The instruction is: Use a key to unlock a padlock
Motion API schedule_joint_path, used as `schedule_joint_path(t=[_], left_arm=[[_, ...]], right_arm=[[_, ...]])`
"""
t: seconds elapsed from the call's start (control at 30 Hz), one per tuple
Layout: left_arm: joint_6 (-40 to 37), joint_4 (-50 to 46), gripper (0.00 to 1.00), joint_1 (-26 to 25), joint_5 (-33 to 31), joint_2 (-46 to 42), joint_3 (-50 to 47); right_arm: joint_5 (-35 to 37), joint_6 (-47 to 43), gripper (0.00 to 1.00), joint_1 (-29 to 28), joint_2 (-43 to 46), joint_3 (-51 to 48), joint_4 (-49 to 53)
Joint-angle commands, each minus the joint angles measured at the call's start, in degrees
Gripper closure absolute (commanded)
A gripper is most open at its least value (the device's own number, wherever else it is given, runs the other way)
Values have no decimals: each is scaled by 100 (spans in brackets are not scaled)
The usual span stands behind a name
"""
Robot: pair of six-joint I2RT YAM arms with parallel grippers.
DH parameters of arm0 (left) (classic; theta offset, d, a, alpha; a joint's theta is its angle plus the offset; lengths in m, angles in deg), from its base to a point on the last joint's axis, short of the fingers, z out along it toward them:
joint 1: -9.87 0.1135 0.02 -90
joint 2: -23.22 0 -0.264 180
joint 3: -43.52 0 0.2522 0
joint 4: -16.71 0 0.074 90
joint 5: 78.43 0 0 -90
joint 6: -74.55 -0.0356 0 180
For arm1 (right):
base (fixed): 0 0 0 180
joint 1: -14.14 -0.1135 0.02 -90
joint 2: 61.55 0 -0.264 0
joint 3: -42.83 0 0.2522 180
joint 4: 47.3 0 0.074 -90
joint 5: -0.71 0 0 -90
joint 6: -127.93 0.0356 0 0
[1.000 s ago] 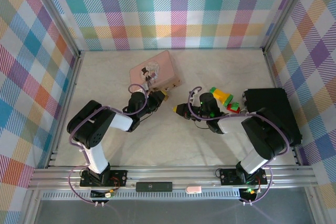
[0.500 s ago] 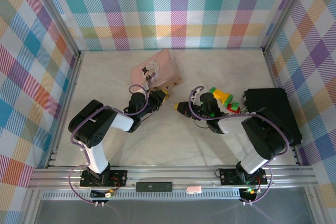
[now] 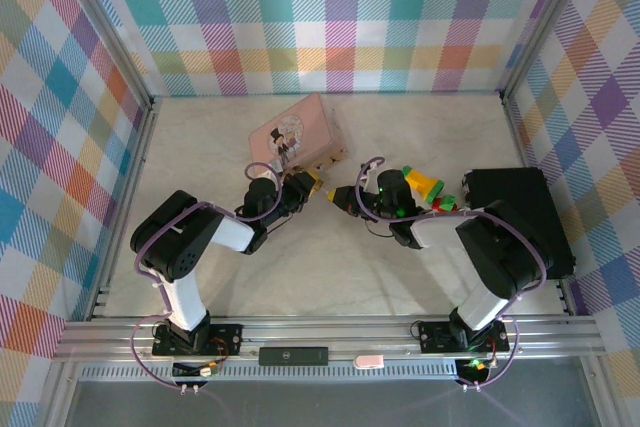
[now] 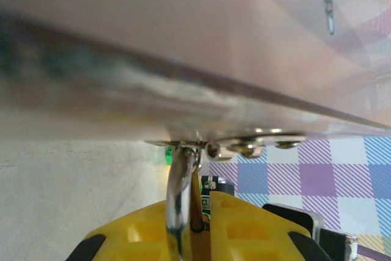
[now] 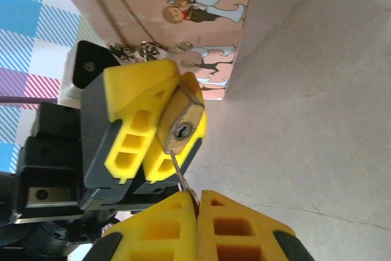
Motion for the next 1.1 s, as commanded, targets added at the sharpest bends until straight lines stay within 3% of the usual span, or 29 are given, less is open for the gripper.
schedule_joint_path(t=[0.0,0.73,1.07], left_arm=[[110,661,100,-95,14,5,-10],[119,690,100,-167,71,58,87],[158,650,100,-218,398,-141,-48]], right_arm=[[-110,-39,100,-6,-114,140,-328],[-192,-70,100,-10,-211,240,-615],[-106,-655,100,117,7,431,27]])
